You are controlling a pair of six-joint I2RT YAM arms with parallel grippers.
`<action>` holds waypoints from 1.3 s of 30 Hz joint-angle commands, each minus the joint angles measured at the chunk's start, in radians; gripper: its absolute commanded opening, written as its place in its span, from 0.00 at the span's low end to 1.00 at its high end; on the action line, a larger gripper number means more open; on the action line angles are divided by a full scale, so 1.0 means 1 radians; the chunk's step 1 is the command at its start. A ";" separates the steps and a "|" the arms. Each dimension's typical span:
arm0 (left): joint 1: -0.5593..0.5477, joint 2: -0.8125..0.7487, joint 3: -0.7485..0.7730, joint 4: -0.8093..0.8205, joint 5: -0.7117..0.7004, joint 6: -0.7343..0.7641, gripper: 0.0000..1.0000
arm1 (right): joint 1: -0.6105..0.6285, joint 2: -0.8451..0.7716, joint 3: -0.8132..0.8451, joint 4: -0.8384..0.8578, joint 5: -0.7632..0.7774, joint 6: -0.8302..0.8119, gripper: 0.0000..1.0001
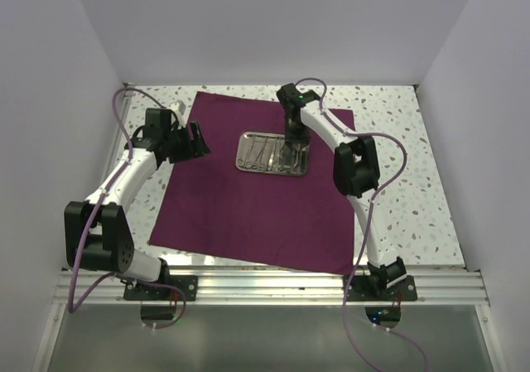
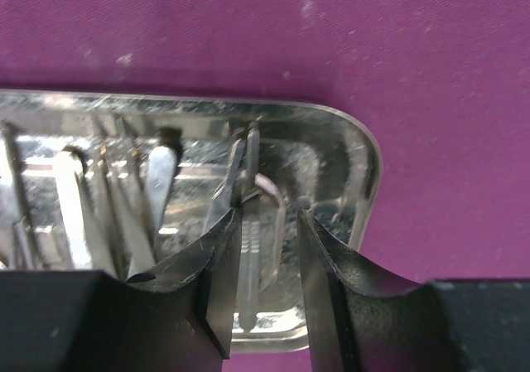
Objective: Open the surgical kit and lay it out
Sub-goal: Pick up the medical item from the container.
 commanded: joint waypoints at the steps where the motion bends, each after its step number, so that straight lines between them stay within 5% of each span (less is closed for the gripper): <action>1: -0.005 -0.035 0.009 -0.019 -0.020 0.029 0.73 | -0.016 0.014 0.052 0.009 0.021 0.003 0.36; 28: -0.006 -0.004 0.036 -0.074 -0.075 0.052 0.73 | -0.023 0.149 0.029 0.047 0.041 0.095 0.25; 31: -0.006 -0.004 0.036 -0.081 -0.083 0.052 0.73 | -0.027 0.143 0.004 0.057 0.038 0.100 0.14; 32: -0.006 -0.003 0.036 -0.084 -0.086 0.052 0.73 | -0.027 0.141 0.000 0.061 0.032 0.100 0.02; 39: -0.008 0.006 0.053 -0.081 -0.087 0.040 0.73 | -0.027 0.112 0.016 0.064 -0.016 0.066 0.00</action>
